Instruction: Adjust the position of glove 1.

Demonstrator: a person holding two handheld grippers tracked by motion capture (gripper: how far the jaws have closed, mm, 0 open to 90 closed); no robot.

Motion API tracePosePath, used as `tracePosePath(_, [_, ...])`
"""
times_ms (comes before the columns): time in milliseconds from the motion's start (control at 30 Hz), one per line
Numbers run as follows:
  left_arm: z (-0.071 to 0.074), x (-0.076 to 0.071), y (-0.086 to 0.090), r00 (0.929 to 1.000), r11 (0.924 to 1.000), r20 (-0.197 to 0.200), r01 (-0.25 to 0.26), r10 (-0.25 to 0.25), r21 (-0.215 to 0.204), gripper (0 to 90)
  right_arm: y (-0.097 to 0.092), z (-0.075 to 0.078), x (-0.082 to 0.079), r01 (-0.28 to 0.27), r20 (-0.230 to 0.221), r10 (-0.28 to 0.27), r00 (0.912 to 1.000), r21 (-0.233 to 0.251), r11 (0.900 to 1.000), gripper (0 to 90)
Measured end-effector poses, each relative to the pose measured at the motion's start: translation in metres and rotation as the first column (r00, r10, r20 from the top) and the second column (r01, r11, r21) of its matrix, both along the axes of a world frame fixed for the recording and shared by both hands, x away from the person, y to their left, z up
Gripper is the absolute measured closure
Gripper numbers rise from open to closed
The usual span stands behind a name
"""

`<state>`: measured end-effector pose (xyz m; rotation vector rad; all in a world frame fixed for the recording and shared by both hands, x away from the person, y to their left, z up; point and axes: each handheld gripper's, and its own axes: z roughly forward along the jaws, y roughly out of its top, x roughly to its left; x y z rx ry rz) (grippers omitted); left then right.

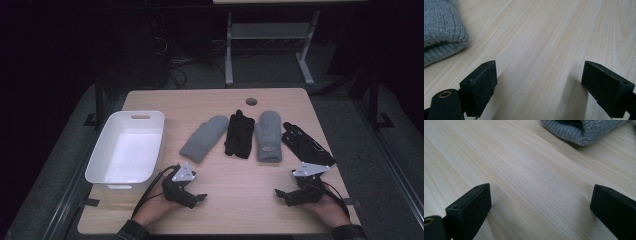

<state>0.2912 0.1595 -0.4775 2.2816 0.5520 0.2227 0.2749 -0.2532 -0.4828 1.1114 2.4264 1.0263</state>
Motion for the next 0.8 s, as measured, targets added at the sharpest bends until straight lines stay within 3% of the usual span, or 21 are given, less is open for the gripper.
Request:
tracePosePath(233, [0.0, 0.001, 0.0, 1.0, 1.0, 0.002, 0.005, -0.005, 0.007, 12.2, 0.0, 0.001, 0.001, -0.009, -0.001, 0.009, 1.0, -0.007, 0.9999, 3.4])
tracePosePath(367, [0.0, 0.001, 0.0, 1.0, 1.0, 0.002, 0.002, -0.002, 0.006, 12.2, 0.001, 0.003, 0.001, -0.018, -0.006, 0.018, 0.9998, -0.016, 0.9997, 9.7])
tracePosePath(433, [0.0, 0.0, 0.0, 1.0, 1.0, 0.002, -0.001, 0.001, 0.005, 12.3, 0.002, 0.007, 0.001, -0.029, -0.022, 0.028, 0.9994, -0.023, 0.9993, 19.7])
tracePosePath(600, [0.0, 0.0, 0.0, 1.0, 1.0, 0.001, -0.003, 0.003, 0.002, 12.3, 0.003, 0.011, 0.004, -0.031, -0.027, 0.03, 0.9992, -0.048, 0.9984, 29.0])
tracePosePath(800, [0.0, 0.001, 0.0, 1.0, 1.0, 0.001, 0.0, 0.0, 0.003, 12.2, -0.001, 0.022, 0.009, -0.059, -0.044, 0.059, 0.9973, -0.004, 0.9982, 56.0])
